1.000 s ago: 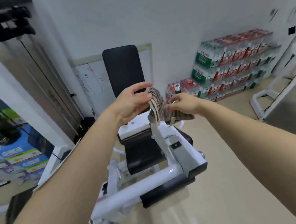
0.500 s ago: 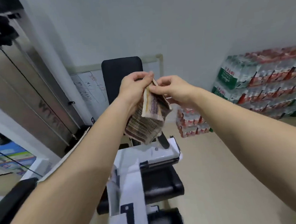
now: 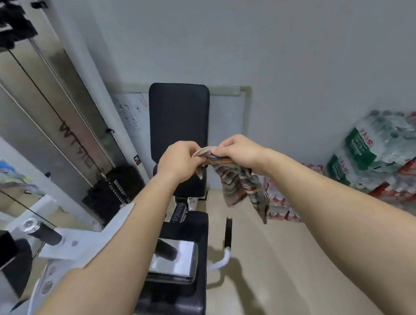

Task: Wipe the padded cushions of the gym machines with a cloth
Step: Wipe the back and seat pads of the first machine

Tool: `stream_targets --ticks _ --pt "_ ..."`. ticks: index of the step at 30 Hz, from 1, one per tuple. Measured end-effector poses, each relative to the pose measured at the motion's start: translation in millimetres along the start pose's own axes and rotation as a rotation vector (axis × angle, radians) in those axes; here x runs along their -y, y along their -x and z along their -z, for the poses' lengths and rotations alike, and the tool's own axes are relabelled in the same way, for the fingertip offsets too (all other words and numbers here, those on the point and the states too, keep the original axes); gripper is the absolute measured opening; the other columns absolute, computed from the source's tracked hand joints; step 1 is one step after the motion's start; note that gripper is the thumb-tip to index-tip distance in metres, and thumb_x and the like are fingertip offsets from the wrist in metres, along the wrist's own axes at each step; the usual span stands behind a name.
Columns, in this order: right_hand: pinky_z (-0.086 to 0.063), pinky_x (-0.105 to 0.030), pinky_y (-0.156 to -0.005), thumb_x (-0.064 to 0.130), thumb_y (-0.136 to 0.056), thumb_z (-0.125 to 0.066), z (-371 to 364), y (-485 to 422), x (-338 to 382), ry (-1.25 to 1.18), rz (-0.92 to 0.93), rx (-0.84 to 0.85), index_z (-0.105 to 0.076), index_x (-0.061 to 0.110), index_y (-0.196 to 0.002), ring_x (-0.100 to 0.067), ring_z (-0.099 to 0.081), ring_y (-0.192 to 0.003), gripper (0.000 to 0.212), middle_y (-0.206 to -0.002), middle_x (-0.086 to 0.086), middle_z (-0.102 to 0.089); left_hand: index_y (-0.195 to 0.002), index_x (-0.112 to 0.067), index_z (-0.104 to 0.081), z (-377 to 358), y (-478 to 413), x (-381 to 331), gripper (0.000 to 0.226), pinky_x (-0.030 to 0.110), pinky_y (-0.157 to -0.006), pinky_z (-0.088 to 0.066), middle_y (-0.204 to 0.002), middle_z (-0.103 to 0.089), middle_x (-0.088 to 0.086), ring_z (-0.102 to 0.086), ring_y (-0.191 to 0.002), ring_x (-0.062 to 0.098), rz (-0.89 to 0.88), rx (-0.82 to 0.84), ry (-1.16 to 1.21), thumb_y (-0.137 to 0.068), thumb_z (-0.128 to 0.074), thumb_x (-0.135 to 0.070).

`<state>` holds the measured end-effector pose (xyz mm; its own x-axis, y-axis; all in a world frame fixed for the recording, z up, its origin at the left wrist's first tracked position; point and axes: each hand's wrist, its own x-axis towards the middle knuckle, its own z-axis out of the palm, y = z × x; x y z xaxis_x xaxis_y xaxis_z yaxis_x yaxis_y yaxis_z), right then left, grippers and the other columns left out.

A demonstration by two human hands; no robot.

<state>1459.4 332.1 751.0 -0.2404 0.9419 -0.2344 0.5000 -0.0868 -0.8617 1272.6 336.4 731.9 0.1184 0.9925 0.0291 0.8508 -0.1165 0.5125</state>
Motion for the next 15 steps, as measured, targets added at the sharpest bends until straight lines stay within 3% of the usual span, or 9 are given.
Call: stream_targets --ticks 2,5,7,9,12,15 --pt "-0.047 -0.030 -0.069 0.030 -0.094 -0.065 6 -17 -10 -0.105 -0.026 0.008 -0.072 0.002 -0.086 -0.020 -0.059 -0.070 0.030 -0.074 -0.008 -0.065 -0.092 -0.033 -0.064 -31 -10 -7 0.006 0.038 -0.074 -0.053 -0.099 -0.062 -0.003 -0.061 -0.085 0.021 0.106 -0.165 0.034 -0.091 -0.066 -0.039" --pt "-0.052 -0.032 -0.075 0.013 -0.094 -0.063 18 -53 -24 -0.242 -0.041 -0.008 -0.075 0.003 -0.088 -0.023 -0.064 -0.076 0.017 -0.080 -0.009 -0.070 -0.107 -0.021 -0.053 -67 -30 -30 0.023 0.037 -0.072 -0.046 -0.106 -0.054 0.002 -0.058 -0.089 0.025 0.386 -0.316 0.231 -0.091 -0.064 -0.033" --pt "-0.055 -0.031 -0.073 0.008 -0.094 -0.060 26 -81 -31 -0.319 -0.073 0.003 -0.075 0.004 -0.087 -0.023 -0.066 -0.075 0.018 -0.081 -0.011 -0.071 -0.104 -0.014 -0.054 -91 -53 -36 0.028 0.036 -0.074 -0.044 -0.099 -0.060 0.003 -0.062 -0.094 0.030 0.561 -0.291 0.457 -0.093 -0.062 -0.039" --pt "-0.055 -0.029 -0.066 0.006 -0.095 -0.058 36 -113 -33 -0.368 -0.100 0.020 -0.073 -0.002 -0.093 -0.024 -0.066 -0.073 0.018 -0.084 -0.015 -0.070 -0.095 -0.007 -0.067 -110 -84 -37 0.046 0.039 -0.081 -0.051 -0.097 -0.069 0.009 -0.065 -0.100 0.035 0.688 -0.254 0.668 -0.094 -0.056 -0.051" --pt "-0.053 -0.034 -0.068 0.011 -0.090 -0.062 46 -158 -30 -0.419 -0.145 0.047 -0.070 0.001 -0.095 -0.029 -0.063 -0.076 0.014 -0.087 -0.020 -0.065 -0.072 -0.011 -0.070 -134 -131 -29 0.057 0.044 -0.092 -0.055 -0.097 -0.075 0.012 -0.070 -0.096 0.035 0.891 -0.254 0.957 -0.088 -0.056 -0.065" --pt "-0.048 -0.039 -0.073 0.021 -0.081 -0.068 52 -203 -24 -0.408 -0.170 0.118 -0.071 -0.001 -0.099 -0.029 -0.060 -0.079 0.028 -0.087 -0.019 -0.063 -0.080 -0.019 -0.076 -157 -176 -18 0.060 0.049 -0.097 -0.055 -0.098 -0.078 0.009 -0.073 -0.096 0.031 0.880 -0.207 1.239 -0.074 -0.056 -0.075"
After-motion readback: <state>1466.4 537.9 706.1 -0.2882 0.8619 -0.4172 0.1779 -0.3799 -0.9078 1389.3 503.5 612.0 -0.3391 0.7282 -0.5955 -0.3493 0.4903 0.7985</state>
